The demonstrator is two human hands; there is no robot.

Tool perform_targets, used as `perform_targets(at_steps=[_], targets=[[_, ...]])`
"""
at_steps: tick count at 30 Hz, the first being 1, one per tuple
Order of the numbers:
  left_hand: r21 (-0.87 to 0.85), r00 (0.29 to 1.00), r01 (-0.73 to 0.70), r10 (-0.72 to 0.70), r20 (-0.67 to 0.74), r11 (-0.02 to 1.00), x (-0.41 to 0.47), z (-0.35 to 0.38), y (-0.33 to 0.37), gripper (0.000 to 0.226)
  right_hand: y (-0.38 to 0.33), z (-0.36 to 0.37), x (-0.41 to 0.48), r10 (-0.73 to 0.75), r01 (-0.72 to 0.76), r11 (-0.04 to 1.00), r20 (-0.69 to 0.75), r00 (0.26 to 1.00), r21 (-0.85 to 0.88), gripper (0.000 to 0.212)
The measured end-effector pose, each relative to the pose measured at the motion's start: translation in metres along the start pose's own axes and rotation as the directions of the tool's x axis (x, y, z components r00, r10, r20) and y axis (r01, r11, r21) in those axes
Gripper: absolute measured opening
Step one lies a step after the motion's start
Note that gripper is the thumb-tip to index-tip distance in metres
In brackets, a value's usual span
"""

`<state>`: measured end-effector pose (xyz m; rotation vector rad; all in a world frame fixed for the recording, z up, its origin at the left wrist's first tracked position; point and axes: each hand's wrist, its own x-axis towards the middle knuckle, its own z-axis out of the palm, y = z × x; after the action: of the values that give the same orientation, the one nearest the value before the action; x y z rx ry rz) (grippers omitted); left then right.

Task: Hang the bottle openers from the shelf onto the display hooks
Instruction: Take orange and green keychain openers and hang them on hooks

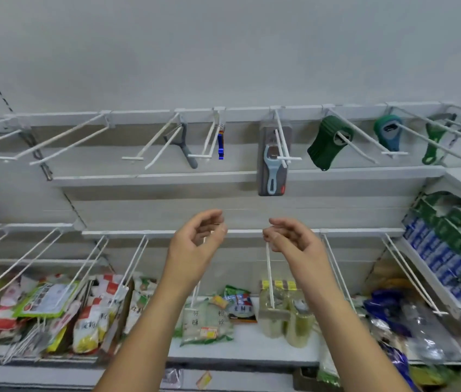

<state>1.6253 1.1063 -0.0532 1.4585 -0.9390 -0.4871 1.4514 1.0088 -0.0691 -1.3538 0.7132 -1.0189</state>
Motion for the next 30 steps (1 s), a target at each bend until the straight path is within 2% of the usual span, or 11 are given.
perform_targets(at_steps=[7, 10, 12, 19, 23, 30], targets=[[-0.129, 0.981, -0.001, 0.026, 0.195, 0.992, -0.071, 0.034, 0.004, 0.030, -0.013, -0.050, -0.088, -0.035, 0.024, 0.997, -0.136, 0.990, -0.076, 0.026], [-0.178, 0.961, 0.012, 0.038, 0.275, 0.984, -0.102, 0.067, 0.011, 0.038, -0.017, -0.087, -0.124, -0.042, 0.018, 0.993, -0.213, 0.976, -0.114, 0.027], [-0.206, 0.945, 0.034, 0.036, 0.326, 0.978, -0.120, 0.099, 0.017, 0.032, -0.025, -0.118, -0.148, -0.058, 0.021, 0.991, -0.279, 0.959, -0.134, 0.027], [-0.261, 0.839, 0.042, 0.108, 0.533, 0.964, -0.180, 0.253, 0.060, 0.032, -0.058, -0.258, -0.228, -0.100, 0.015, 0.985, -0.495, 0.863, -0.173, 0.026], [-0.272, 0.744, 0.052, 0.144, 0.652, 0.961, -0.226, 0.365, 0.088, 0.030, -0.079, -0.357, -0.268, -0.128, -0.010, 0.975, -0.595, 0.794, -0.223, 0.025], [-0.314, 0.669, 0.077, 0.184, 0.720, 0.946, -0.284, 0.542, 0.141, 0.032, -0.123, -0.531, -0.309, -0.162, -0.035, 0.964, -0.686, 0.709, -0.263, 0.024]])
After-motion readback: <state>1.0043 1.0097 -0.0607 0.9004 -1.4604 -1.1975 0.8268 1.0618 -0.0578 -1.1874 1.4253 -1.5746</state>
